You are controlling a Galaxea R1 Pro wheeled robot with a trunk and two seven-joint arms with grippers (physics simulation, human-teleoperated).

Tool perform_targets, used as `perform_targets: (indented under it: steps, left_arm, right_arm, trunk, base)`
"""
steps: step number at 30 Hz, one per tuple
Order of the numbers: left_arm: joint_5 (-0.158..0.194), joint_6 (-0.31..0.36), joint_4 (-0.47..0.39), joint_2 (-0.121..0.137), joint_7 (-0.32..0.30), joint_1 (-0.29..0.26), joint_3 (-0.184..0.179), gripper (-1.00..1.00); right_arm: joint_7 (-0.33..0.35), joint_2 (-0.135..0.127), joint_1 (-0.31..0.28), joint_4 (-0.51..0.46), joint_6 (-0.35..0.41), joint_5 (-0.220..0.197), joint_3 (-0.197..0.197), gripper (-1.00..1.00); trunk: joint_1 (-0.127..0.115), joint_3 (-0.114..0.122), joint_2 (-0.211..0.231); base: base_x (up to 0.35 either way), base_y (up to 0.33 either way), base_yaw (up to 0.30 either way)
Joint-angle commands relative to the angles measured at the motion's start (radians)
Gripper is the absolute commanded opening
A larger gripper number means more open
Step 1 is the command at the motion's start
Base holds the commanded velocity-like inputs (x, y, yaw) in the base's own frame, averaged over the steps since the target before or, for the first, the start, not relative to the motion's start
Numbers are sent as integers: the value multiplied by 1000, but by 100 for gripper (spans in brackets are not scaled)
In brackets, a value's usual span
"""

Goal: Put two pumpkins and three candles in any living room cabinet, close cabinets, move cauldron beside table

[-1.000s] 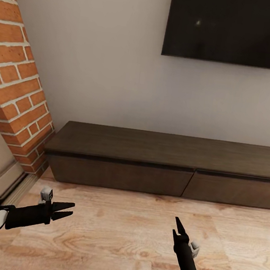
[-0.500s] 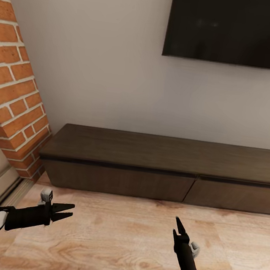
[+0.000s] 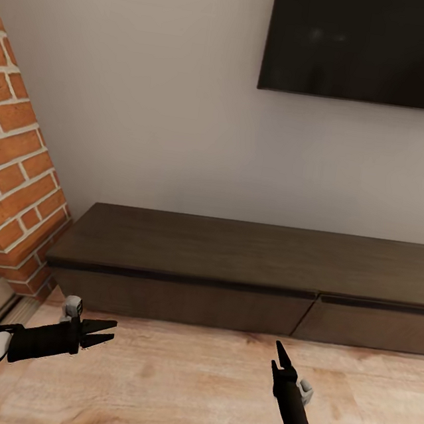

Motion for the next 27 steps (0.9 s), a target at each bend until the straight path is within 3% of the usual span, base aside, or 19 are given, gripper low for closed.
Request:
perform_targets:
  steps: [1, 21, 24, 27]
  left_arm:
    - [2, 4, 0, 1, -2, -1, -1, 100]
    - [2, 4, 0, 1, -6, 2, -2, 100]
    - [1, 4, -2, 1, -45, 13, -14, 100]
    - [-2, 4, -35, 0, -174, 55, -75, 100]
  right_arm:
    - [3, -1, -1, 0, -5, -10, 8, 100]
    - [3, -1, -1, 0, -5, -10, 8, 100]
    - [3, -1, -1, 0, -5, -10, 8, 100]
    - [3, -1, -1, 0, -6, -9, 8, 100]
  trunk:
    - [0, -1, 0]
    - [0, -1, 0]
    - [0, -1, 0]
    - [0, -1, 0]
  base:
    - [300, 0, 0]
    - [187, 0, 0]
    - [16, 0, 0]
    - [5, 0, 0]
